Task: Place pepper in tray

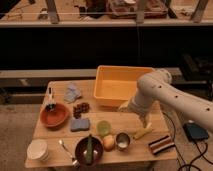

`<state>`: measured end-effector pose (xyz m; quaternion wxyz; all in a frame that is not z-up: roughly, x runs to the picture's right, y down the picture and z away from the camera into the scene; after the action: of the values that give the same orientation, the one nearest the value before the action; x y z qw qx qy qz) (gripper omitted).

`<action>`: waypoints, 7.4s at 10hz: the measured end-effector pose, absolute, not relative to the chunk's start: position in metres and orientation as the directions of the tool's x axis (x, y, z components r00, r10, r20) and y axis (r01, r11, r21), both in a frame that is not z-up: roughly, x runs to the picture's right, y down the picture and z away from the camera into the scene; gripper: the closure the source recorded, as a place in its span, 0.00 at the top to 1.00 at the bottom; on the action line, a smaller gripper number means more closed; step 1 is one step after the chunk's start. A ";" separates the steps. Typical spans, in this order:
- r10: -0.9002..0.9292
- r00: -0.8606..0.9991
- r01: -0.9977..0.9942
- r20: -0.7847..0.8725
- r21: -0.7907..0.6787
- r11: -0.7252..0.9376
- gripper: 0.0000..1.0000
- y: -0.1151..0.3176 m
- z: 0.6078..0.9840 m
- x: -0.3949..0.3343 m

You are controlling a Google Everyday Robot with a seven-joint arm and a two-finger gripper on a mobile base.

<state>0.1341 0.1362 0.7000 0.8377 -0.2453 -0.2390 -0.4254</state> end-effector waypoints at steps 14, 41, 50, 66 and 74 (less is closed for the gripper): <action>-0.596 0.524 0.830 0.609 -0.208 0.518 0.80 0.136 0.700 0.134; -0.329 0.753 0.578 0.569 -0.335 0.744 0.80 0.133 0.664 0.097; 0.205 0.797 0.202 0.568 -0.571 0.796 0.80 0.158 0.676 0.023; 0.322 0.646 0.283 0.692 -0.609 0.741 0.53 0.218 0.709 -0.069; 0.290 0.653 0.294 0.700 -0.586 0.755 0.00 0.223 0.714 -0.070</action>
<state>-0.0696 0.2226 0.7137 0.8389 -0.3502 -0.4166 -0.0013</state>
